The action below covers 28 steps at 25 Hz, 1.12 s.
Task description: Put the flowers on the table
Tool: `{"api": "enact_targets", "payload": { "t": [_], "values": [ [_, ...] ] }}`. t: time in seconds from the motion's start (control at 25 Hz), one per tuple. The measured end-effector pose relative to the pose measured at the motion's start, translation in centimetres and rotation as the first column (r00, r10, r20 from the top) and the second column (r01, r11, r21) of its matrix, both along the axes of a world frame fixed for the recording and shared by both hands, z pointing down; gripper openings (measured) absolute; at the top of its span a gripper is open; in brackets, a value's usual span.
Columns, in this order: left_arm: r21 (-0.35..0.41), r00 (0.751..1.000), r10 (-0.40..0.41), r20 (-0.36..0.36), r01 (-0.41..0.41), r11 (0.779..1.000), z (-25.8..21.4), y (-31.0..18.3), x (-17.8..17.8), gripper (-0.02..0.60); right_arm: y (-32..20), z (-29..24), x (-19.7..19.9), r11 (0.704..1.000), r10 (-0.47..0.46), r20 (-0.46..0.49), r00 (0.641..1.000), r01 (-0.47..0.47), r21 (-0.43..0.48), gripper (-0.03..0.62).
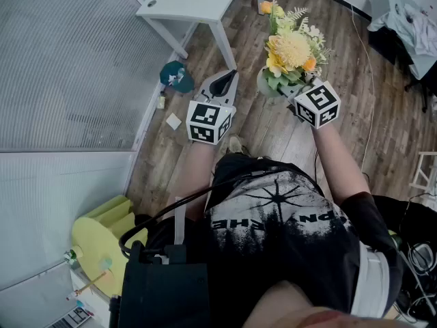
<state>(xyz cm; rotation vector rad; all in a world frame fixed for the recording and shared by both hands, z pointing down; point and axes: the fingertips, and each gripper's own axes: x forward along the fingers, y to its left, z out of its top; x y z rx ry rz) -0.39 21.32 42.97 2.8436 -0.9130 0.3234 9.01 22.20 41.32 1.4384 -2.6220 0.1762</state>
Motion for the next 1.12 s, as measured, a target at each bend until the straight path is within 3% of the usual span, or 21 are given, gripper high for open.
{"api": "enact_targets", "payload": {
  "t": [1.12],
  "values": [
    [-0.008, 1.0, -0.022, 0.007, 0.022, 1.0, 0.3, -1.6, 0.3, 0.012, -0.6, 1.4, 0.6, 0.999, -0.023, 0.0, 1.0, 0.023, -0.039, 0.253]
  ]
}}
